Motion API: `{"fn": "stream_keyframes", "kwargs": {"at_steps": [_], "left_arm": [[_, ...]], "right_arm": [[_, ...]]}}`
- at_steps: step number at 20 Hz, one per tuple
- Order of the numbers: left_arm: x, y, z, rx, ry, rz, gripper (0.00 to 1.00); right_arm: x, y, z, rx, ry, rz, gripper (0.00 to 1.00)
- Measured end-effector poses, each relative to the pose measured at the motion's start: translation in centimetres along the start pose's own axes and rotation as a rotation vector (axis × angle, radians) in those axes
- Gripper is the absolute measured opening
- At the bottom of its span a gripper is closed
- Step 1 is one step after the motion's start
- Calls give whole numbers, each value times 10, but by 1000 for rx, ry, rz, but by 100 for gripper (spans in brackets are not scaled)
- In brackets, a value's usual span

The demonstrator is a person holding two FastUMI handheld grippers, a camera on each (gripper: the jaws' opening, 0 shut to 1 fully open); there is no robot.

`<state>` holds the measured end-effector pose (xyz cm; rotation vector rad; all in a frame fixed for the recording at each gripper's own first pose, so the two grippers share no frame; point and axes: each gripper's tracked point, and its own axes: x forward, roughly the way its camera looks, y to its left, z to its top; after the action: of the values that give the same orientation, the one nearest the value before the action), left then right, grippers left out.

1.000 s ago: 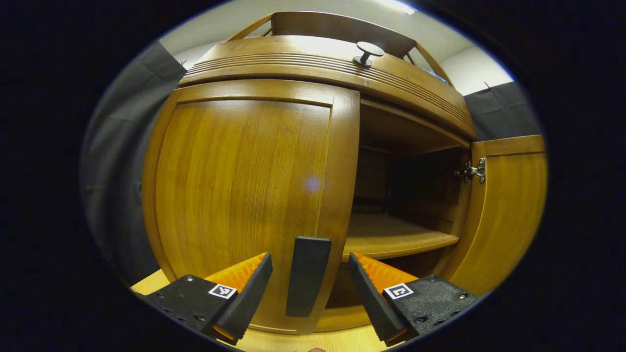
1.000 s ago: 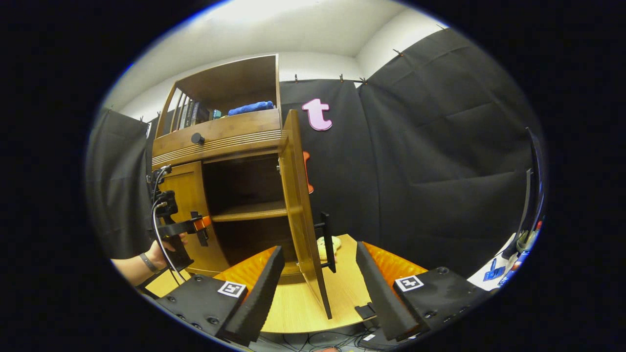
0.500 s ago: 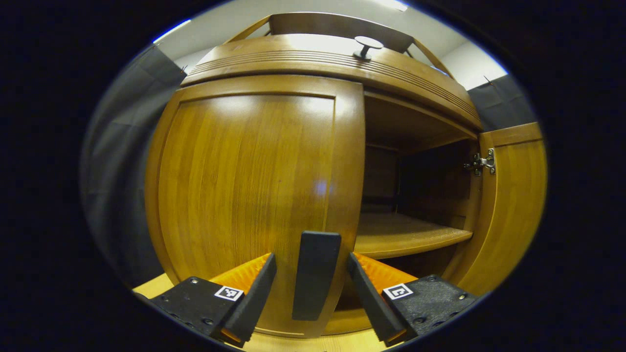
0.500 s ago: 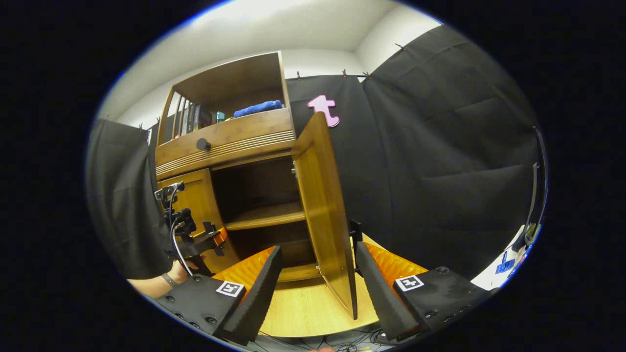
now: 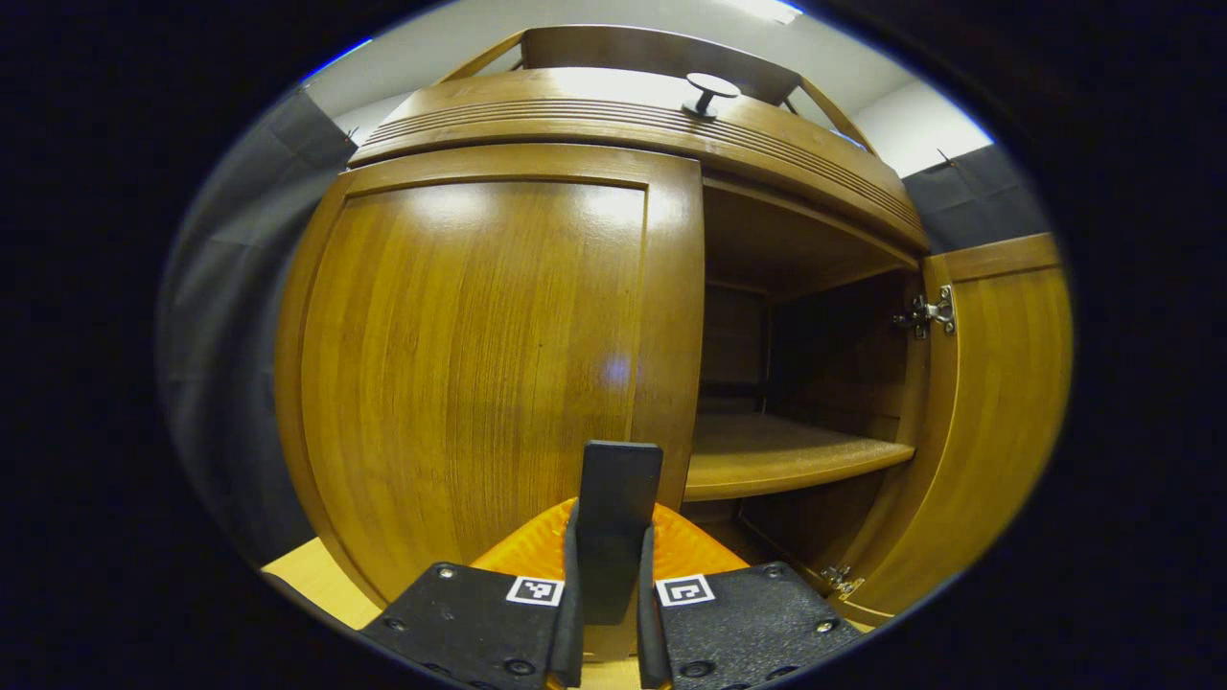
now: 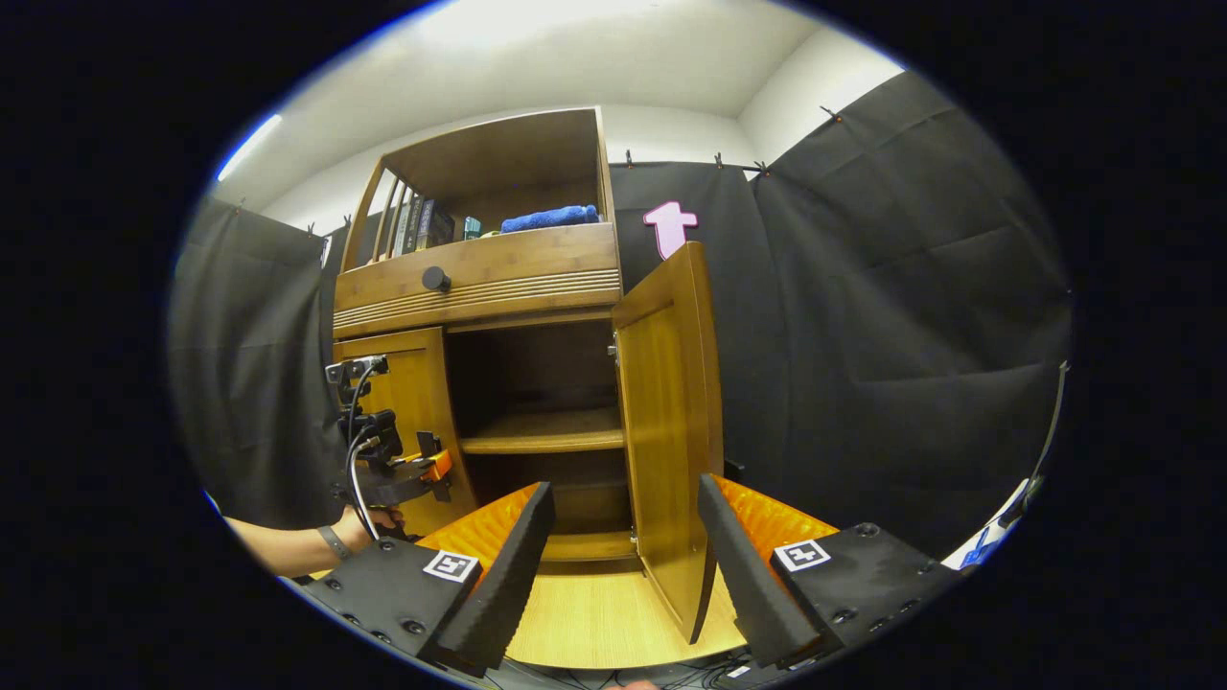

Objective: Open the right door of the double-door shoe cabinet with the right hand, and open the left door with the left hand.

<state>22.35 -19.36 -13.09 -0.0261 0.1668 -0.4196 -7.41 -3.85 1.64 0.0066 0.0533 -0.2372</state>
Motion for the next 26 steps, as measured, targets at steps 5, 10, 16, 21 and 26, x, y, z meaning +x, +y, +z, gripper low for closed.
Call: {"fn": "stream_keyframes", "kwargs": {"at_steps": [5,10,16,21,26], "left_arm": [[-19,2,14,13,20,-32,21],[-80,19,11,50,22,-20,20],[-131,48,9,27,23,29,19],[-165,81,13,32,15,91,19],[-185,110,14,45,-1,143,14]], "right_arm": [[3,-1,-1,2,6,7,97],[7,7,0,2,-5,31,97],[15,18,1,0,-16,63,97],[20,24,-4,0,1,71,100],[25,33,-7,-7,11,84,97]]}}
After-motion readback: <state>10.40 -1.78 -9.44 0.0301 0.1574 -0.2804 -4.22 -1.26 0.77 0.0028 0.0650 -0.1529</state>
